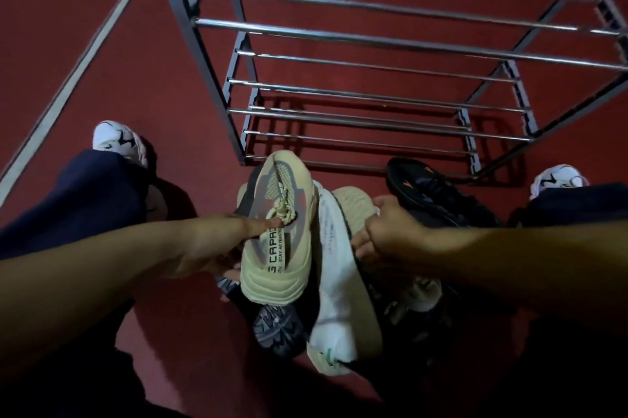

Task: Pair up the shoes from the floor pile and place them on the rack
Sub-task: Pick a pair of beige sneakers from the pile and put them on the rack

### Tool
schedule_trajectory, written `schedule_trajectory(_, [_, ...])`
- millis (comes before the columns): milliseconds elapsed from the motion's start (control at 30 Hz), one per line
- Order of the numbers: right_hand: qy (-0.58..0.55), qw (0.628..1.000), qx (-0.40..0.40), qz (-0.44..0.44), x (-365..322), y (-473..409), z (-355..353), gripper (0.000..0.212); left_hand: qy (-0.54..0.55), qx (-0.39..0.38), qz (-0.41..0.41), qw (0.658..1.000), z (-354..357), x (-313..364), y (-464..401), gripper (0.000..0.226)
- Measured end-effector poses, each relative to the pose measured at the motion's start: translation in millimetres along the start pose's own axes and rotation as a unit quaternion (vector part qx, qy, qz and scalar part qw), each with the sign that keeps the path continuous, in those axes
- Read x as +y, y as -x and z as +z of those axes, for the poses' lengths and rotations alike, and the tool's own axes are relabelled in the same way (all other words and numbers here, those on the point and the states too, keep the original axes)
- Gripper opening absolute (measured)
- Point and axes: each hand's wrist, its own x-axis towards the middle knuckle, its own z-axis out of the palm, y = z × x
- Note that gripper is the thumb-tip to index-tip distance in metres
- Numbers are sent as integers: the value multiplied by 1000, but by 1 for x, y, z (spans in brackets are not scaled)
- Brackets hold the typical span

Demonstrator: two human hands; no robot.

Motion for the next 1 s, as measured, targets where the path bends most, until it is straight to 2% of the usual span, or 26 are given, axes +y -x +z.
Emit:
schedule_trajectory(33, [-59,997,-9,57,0,-8,-4,34,-3,1,3,1000,1,1,0,44])
schedule_trajectory(67, [-42,996,-5,79,2,-18,-5,36,-7,5,6,1000,2,1,-1,44])
schedule_trajectory(133, [133,989,32,61,9,-33,-1,30,-14,20,8,1000,3,2,-3,40])
schedule_trajectory(167, [221,973,71,17,19,-44,2,40,-13,26,10,1000,4,2,-4,38])
schedule_trajectory(233, [294,953,65,-5,25,-45,6,58,-8,34,14,999,4,1,-5,39])
schedule_trajectory(400, [388,914,117,16,26,-44,11,64,10,43,12,999,2,1,-6,43])
schedule_trajectory(467, [391,915,100,22,25,-40,14,66,18,47,15,999,2,2,-7,49])
schedule_trajectory(567, [314,949,30,16,19,-34,8,44,28,54,24,998,5,7,-7,46])
schedule_trajectory(600, [283,958,31,12,16,-30,4,43,33,55,25,998,6,8,-7,45])
schedule_trajectory(700, [267,960,74,-33,1,-19,-1,66,40,50,27,998,6,10,-6,50])
schedule_trajectory(767, [216,969,91,-81,-11,-12,-9,62,37,50,24,998,4,11,-8,58])
schedule_trajectory(833, [255,952,122,-119,-15,3,-17,62,34,56,18,998,4,12,-9,58])
schedule_trajectory(900, [348,910,147,-170,-4,10,-17,70,30,60,8,998,6,12,-10,55])
schedule_trajectory(933, [385,893,125,-198,1,17,-11,73,23,60,-3,998,8,11,-10,53])
schedule_trajectory(1000, [435,876,20,-204,17,20,2,70,4,59,-29,998,10,6,-12,51])
